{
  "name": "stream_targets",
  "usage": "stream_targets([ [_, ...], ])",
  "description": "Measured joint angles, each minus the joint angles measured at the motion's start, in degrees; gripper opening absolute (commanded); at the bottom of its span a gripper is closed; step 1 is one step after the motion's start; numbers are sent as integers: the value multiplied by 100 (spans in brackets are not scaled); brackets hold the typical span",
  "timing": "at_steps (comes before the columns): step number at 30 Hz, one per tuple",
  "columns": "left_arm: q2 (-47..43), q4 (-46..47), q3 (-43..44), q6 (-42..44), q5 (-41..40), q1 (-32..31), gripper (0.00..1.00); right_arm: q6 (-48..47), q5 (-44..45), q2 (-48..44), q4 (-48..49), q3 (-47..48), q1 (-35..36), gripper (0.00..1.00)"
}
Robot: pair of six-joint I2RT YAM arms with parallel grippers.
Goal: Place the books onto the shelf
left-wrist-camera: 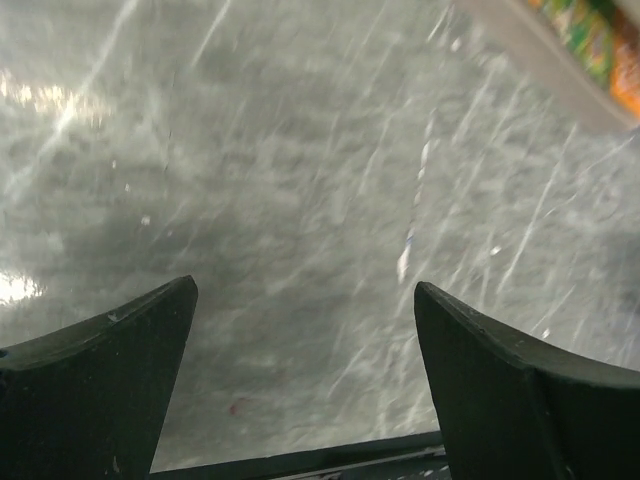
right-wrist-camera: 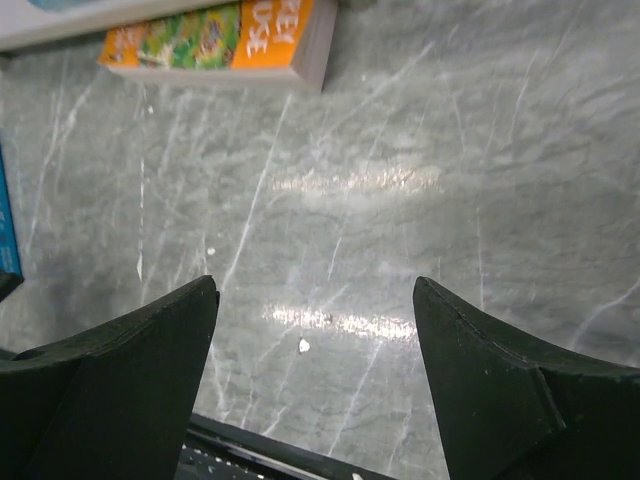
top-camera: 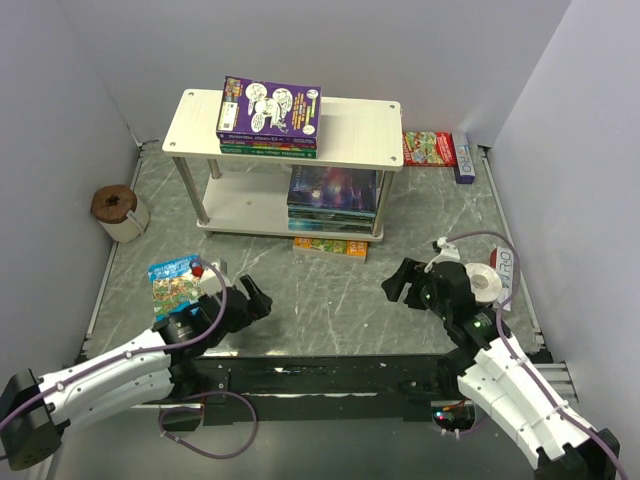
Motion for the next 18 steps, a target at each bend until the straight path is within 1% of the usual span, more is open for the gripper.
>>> stream_targets([
  [4, -260, 365, -485, -48, 256, -4, 97, 105, -166, 214, 332, -234, 0, 89],
  [8, -433, 673, -627, -55, 339, -4, 98, 332, -201, 363, 931, -632, -2, 89],
  [11, -520, 807, -656, -66, 339, -9, 96, 566, -275, 431, 1344, -940, -4, 88],
  [13, -525, 846, -658, -107, 334, -9, 96, 693, -330, 509, 1508, -988, -4, 88],
  [16, -498, 839, -667, -245, 293, -9, 99, 754, -354, 791, 1685, -953, -4, 88],
  [17, -485, 841, -671, -284, 286, -9, 99, 752, -358, 863, 1690, -929, -4, 88],
  [18, -481, 861, -688, -332, 280, -11, 96, 752, -374, 981, 1690, -907, -4, 88],
])
